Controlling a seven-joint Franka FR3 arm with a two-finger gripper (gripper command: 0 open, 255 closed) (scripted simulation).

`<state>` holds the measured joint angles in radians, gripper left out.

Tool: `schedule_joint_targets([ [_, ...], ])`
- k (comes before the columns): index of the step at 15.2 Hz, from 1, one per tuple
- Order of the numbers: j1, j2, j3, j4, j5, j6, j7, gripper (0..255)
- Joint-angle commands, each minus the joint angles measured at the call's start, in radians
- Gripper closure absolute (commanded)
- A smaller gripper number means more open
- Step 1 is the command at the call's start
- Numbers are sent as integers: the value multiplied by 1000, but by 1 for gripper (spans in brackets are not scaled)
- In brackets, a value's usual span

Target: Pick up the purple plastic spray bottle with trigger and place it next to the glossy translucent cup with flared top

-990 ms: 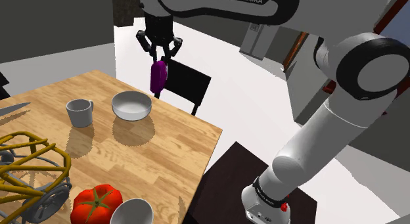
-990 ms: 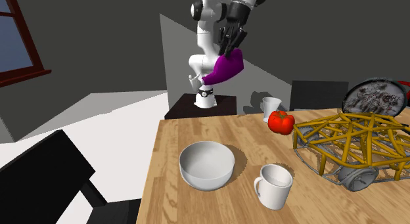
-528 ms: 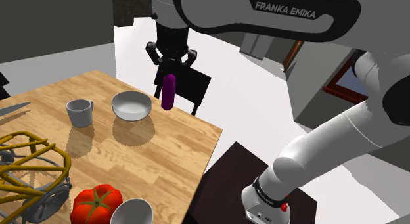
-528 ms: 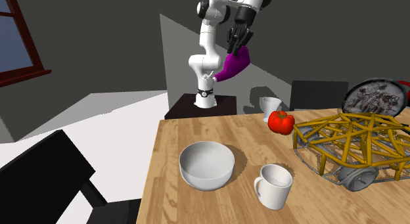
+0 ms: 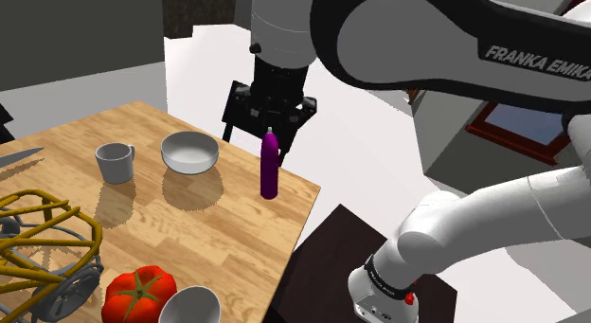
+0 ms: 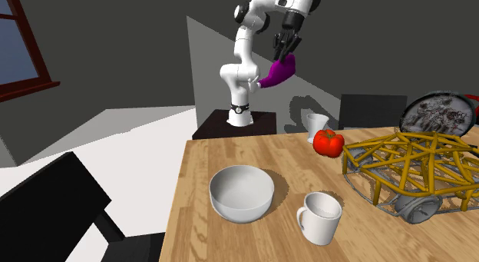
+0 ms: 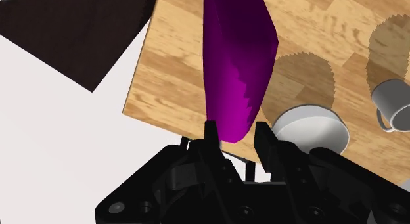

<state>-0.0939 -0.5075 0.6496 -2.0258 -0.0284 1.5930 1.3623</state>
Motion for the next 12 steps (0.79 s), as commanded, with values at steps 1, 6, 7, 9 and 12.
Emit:
schedule_joint_targets([
  [1, 27, -48, 5, -22, 30, -25, 18, 255],
  [6, 99, -166, 20, -69, 102, -95, 66, 255],
  [7, 113, -187, 25, -75, 116, -110, 78, 255],
  [9, 140, -226, 36, -82, 144, -142, 103, 255],
  [12, 152, -243, 44, -114, 157, -127, 113, 255],
])
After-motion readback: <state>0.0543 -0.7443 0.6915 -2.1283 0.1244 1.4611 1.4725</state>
